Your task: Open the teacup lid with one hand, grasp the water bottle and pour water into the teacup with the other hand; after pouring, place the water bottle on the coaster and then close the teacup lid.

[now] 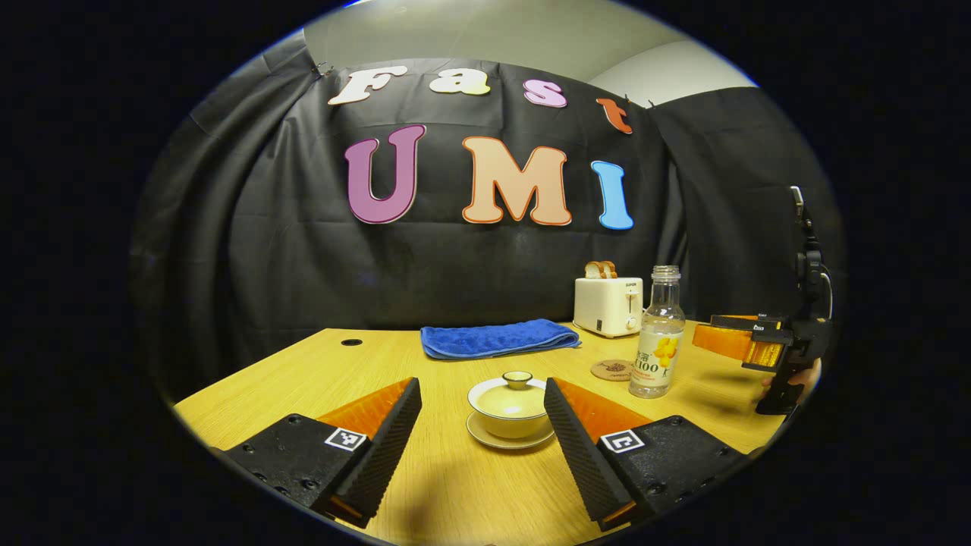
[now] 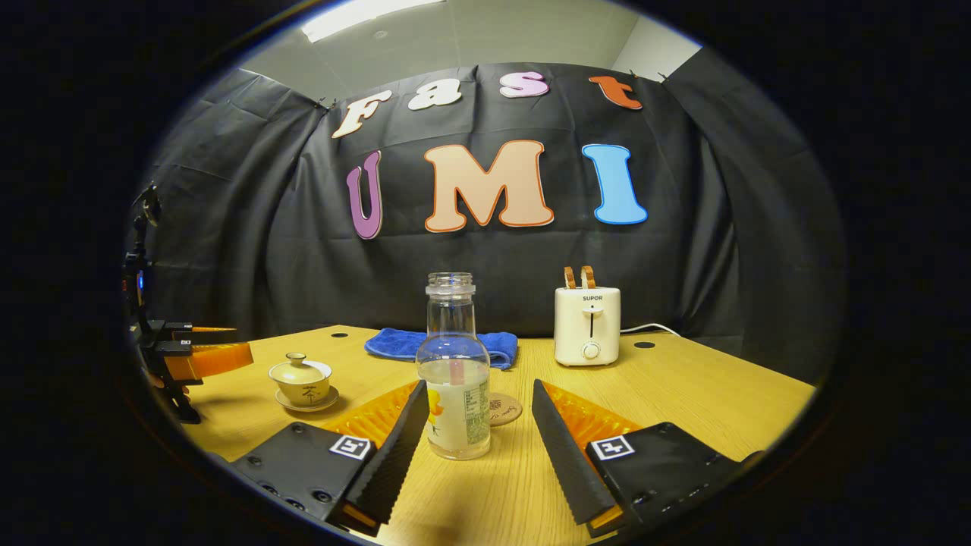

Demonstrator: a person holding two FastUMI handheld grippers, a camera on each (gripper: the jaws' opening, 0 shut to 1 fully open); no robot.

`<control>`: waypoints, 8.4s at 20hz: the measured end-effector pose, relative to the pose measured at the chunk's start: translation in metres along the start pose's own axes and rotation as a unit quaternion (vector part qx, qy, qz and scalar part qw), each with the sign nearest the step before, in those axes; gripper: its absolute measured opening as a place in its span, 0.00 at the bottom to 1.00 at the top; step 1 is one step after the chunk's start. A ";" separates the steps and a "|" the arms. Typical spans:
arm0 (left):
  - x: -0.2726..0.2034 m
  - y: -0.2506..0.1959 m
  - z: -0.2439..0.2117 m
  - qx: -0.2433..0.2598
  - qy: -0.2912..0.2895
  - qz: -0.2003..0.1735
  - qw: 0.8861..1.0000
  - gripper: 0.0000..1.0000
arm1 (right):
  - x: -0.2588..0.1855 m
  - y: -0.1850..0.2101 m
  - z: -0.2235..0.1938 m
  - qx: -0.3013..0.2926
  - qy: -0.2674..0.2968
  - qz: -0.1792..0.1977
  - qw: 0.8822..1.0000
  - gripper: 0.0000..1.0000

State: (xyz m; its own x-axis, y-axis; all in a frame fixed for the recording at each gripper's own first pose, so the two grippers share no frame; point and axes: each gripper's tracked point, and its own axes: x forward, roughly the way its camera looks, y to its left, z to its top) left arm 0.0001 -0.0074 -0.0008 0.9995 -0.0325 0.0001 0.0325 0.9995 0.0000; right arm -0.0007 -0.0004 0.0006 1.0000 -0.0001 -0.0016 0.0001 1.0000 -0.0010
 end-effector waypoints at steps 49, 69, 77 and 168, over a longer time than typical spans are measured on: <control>0.076 -0.020 -0.013 0.015 0.038 -0.057 0.997 0.26 | 0.000 0.008 0.000 0.001 0.002 0.019 1.000 0.85; 0.036 0.024 0.002 0.003 -0.001 0.008 1.000 0.26 | 0.051 0.031 -0.022 -0.004 0.067 0.060 0.996 0.85; 0.025 0.040 0.002 0.003 0.000 0.026 1.000 0.26 | 0.071 0.033 -0.033 -0.009 0.103 0.057 0.993 0.89; 0.021 0.070 0.000 0.001 0.003 0.059 0.998 0.27 | 0.117 0.144 0.026 -0.803 -0.041 0.014 0.594 0.77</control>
State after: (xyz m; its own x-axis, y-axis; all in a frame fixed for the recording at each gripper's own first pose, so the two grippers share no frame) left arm 0.0236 0.0622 -0.0008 0.9963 0.0862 -0.0068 -0.0862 0.9963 0.0024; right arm 0.1160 0.1440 0.0267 0.9962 0.0830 0.0249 0.0482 -0.2918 -0.9553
